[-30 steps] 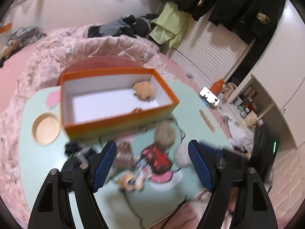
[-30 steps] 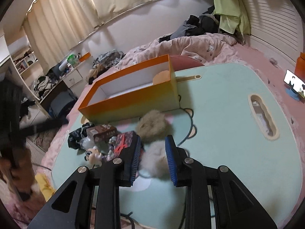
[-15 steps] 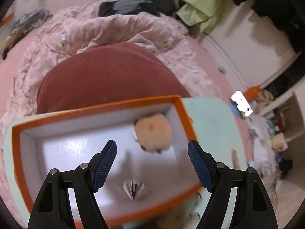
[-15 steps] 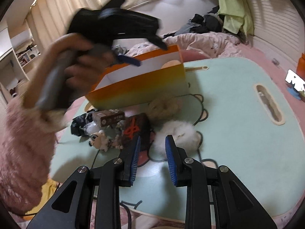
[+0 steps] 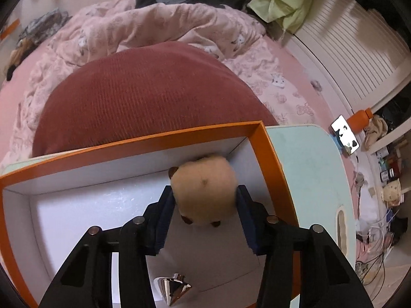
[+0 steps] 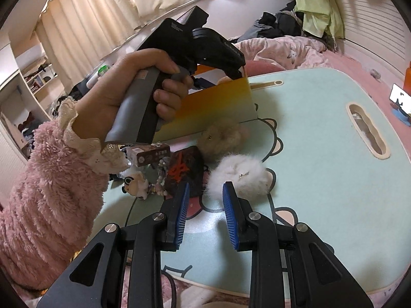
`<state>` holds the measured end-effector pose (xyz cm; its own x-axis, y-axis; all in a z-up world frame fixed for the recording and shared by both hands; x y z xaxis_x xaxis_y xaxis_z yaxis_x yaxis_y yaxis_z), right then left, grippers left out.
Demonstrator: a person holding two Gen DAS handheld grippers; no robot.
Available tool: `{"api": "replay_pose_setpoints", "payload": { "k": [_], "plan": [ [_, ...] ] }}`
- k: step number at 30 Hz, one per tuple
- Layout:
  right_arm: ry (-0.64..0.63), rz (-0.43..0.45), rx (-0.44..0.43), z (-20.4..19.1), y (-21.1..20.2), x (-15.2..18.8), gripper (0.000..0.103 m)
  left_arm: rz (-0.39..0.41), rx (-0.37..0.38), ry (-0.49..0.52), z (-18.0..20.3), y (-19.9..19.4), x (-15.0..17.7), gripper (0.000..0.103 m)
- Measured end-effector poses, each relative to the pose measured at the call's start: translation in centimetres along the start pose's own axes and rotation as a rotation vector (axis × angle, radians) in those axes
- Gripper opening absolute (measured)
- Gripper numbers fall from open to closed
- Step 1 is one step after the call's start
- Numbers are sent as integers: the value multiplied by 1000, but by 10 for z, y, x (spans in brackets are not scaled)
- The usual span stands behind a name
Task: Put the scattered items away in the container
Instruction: 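Carry tan plush out of box and set it on table with left tool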
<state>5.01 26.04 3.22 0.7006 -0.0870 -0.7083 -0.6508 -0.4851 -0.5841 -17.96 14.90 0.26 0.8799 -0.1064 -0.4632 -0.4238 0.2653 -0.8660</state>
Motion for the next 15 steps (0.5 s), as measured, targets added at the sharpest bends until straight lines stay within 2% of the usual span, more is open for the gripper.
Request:
{"api": "replay_pose_setpoints", "payload": {
  "k": [4, 9, 12, 15],
  "plan": [
    [6, -3, -2, 0, 0, 1, 28, 36, 32, 7, -5, -12, -1, 40],
    [-7, -5, 2, -2, 1, 1, 28, 140, 143, 4, -17, -70, 6, 40],
    [-9, -11, 0, -1, 2, 1, 28, 197, 206, 35, -23, -112, 27, 40],
    [-4, -20, -4, -2, 4, 1, 28, 215, 244, 85, -28, -140, 59, 40]
  ]
}}
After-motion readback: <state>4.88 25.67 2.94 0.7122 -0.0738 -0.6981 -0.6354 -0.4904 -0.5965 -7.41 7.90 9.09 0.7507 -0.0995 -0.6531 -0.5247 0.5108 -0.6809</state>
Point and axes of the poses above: each gripper's, at about its wrist camera, not at the fingertips, and y roughly the way its jaws point, z to its right, x to its underside, the point moved 4 cm from there along y, roughly the way its jaws point, and after that the axes turned 4 degrees about z, right-handed, at the moved point
